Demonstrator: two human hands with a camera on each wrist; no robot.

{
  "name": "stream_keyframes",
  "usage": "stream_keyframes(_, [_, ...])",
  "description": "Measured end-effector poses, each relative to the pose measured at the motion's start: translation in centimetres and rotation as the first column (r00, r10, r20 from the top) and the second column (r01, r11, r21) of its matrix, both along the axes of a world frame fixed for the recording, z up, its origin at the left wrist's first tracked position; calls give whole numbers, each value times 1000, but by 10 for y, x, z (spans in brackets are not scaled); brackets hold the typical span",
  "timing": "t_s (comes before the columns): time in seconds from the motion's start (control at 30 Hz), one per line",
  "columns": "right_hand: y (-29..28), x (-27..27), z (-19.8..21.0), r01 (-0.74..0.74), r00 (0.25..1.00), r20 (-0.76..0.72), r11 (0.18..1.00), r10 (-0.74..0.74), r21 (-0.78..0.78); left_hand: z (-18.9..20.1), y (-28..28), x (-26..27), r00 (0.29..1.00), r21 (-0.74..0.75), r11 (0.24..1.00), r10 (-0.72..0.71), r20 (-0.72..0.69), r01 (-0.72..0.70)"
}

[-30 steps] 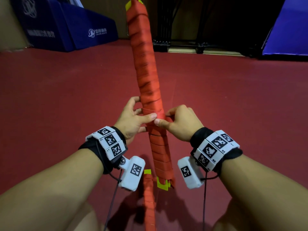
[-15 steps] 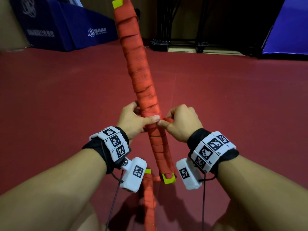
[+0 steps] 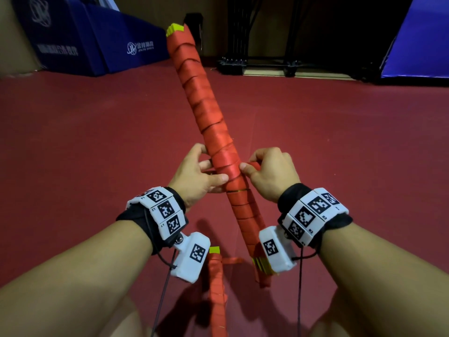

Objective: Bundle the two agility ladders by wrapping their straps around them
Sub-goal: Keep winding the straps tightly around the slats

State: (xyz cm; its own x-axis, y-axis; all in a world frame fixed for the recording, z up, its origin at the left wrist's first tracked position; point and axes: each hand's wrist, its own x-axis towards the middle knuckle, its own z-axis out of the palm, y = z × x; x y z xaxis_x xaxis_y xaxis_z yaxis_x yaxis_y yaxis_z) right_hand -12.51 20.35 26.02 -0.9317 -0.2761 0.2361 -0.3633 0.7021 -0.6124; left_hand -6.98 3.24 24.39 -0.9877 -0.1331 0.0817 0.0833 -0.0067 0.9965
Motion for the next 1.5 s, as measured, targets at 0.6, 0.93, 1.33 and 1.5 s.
stream_keyframes(0.6, [-12, 12, 2, -117, 993, 18, 988, 115, 98, -3, -5, -4, 990, -59, 991, 117, -83, -122])
stream_keyframes(0.93, [-14, 18, 4, -122, 992, 35, 983, 119, 134, -10, -8, -8, 984, -58, 985, 154, -87, -160])
stream_keyframes(1.33, [-16, 27, 4, -204, 978, 7, 961, 207, 188, -10, -5, -5, 946, -245, 916, 290, -142, -318])
stream_keyframes(1.5, [-14, 15, -3, -199, 980, 21, 969, 198, 147, -5, 0, -6, 963, -198, 942, 266, -53, -271])
